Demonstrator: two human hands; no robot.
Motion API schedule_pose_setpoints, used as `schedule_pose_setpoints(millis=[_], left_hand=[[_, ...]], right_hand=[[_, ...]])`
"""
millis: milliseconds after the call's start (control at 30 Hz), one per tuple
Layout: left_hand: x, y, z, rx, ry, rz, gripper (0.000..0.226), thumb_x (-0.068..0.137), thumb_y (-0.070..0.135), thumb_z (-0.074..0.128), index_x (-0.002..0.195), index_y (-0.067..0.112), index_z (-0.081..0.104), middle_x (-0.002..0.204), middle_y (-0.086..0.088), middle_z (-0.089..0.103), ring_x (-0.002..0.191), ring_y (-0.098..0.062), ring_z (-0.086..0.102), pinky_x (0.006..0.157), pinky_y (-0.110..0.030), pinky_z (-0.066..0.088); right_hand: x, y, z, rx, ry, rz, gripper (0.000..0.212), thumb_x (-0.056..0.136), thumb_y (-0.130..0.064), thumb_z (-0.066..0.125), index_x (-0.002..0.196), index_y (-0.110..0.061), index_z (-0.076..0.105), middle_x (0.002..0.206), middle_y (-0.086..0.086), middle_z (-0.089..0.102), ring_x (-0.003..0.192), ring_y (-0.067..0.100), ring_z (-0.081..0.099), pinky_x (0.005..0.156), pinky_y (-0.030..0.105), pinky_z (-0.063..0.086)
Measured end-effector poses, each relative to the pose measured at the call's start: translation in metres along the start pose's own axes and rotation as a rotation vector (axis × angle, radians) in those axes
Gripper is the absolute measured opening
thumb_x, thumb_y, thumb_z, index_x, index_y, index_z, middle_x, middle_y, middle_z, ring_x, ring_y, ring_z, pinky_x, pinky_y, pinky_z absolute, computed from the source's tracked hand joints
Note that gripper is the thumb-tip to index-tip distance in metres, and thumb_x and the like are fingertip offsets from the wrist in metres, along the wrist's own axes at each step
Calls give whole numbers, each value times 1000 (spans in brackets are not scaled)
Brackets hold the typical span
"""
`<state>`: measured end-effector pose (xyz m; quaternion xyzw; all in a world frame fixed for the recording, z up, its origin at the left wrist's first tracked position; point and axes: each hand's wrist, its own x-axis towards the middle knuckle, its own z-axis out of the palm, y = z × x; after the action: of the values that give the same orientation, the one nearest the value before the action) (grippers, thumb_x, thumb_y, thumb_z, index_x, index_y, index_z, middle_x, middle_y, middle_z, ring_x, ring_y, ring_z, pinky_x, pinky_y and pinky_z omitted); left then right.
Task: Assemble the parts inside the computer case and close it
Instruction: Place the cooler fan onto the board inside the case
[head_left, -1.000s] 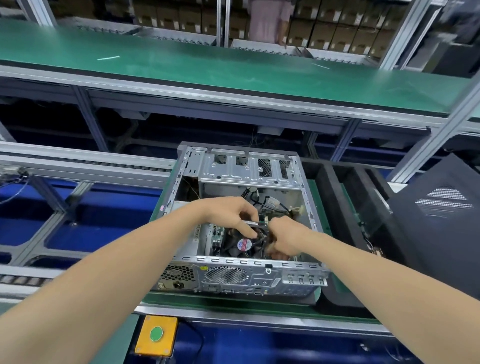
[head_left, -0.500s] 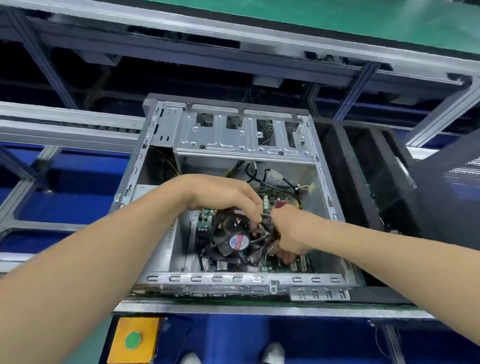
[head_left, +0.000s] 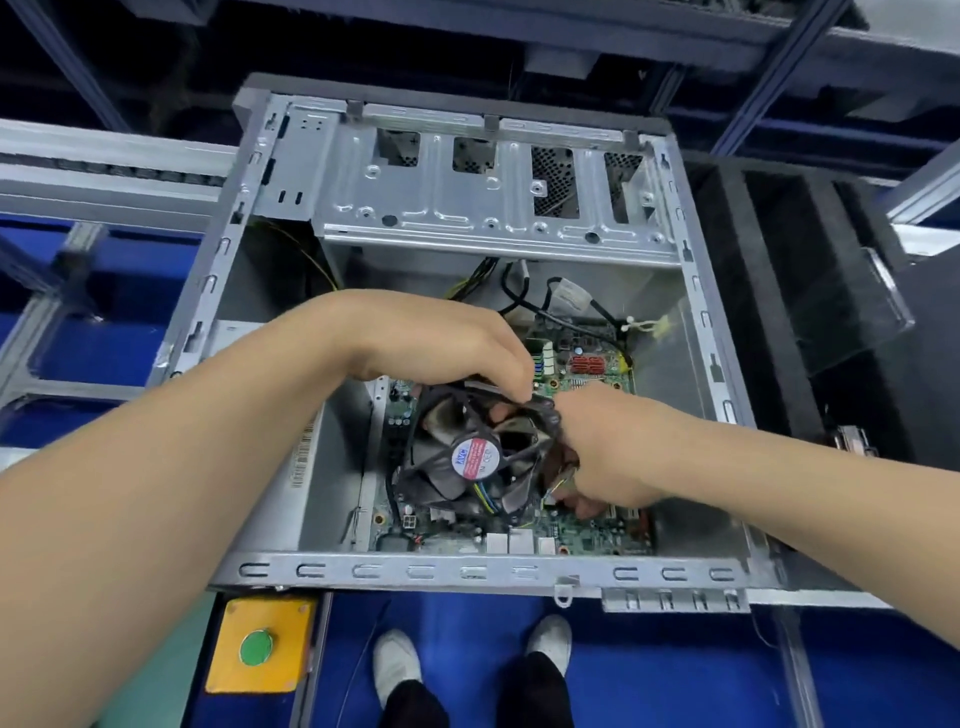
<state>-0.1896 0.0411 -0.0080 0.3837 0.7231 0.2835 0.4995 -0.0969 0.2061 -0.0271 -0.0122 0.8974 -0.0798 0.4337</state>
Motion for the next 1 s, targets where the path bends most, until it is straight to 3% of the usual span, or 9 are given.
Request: schedule_pose_setpoints(millis=[67,167,267,367,434,534,667,834,1001], left_hand=[[-1,0,0,53,-30,-25,25,82,35,55,67,16,56,63,5,50,60,-14,43,71,-44,35],[-2,0,0,64,-61,-40,25,82,34,56,68,14,59,60,8,54,55,-9,47,69,-34,36],[-4,1,-2,78,-66,-36,25,83,35,56,69,15,60,62,7,56,56,-9,49,67,-33,36],[-6,0,-3,108,-65,-34,29,84,38,55,74,12,63,63,5,54,58,-12,46,69,-40,36],[-6,-1,-3,116,-50,-32,32,85,39,55,77,8,62,62,6,51,57,-11,44,69,-40,34],[-6,0,-2,135,-29,-36,33,87,40,56,76,9,61,60,10,45,54,-8,39,67,-36,30],[-6,1,-2,156,-8,-53,28,95,33,57,78,12,67,56,15,51,49,0,44,63,-32,31],[-9,3,-4,176,-4,-86,29,96,35,56,78,15,67,53,15,47,45,-1,43,57,-31,31],[-9,4,-3,181,-13,-88,30,95,36,55,76,16,67,57,11,42,51,-11,38,57,-30,30]], right_hand=[[2,2,1,-3,8,-16,21,90,-21,83,75,-14,71,64,-4,68,59,13,70,51,21,56],[3,2,4,13,32,-53,15,91,-29,82,100,-17,81,71,-8,66,68,14,68,64,23,59],[3,3,8,-15,61,-65,17,91,-31,81,105,-20,82,76,-8,67,66,9,61,57,17,50],[2,2,12,-38,78,-75,18,91,-32,81,106,-24,83,97,-1,76,80,15,66,71,20,51],[4,4,15,-36,97,-87,17,90,-32,82,105,-24,83,96,0,75,84,18,69,76,24,55],[3,4,15,-58,108,-107,16,90,-32,81,105,-27,83,78,-8,67,78,16,67,72,22,53],[0,5,16,-71,143,-142,13,92,-24,77,102,-25,84,38,-17,48,46,-4,54,45,3,34],[-1,2,23,-179,180,-230,14,93,-28,71,99,-26,83,60,-16,51,62,11,54,53,13,40],[-2,0,29,-288,195,-231,19,98,-28,64,106,-20,80,92,5,73,90,26,68,78,34,58]])
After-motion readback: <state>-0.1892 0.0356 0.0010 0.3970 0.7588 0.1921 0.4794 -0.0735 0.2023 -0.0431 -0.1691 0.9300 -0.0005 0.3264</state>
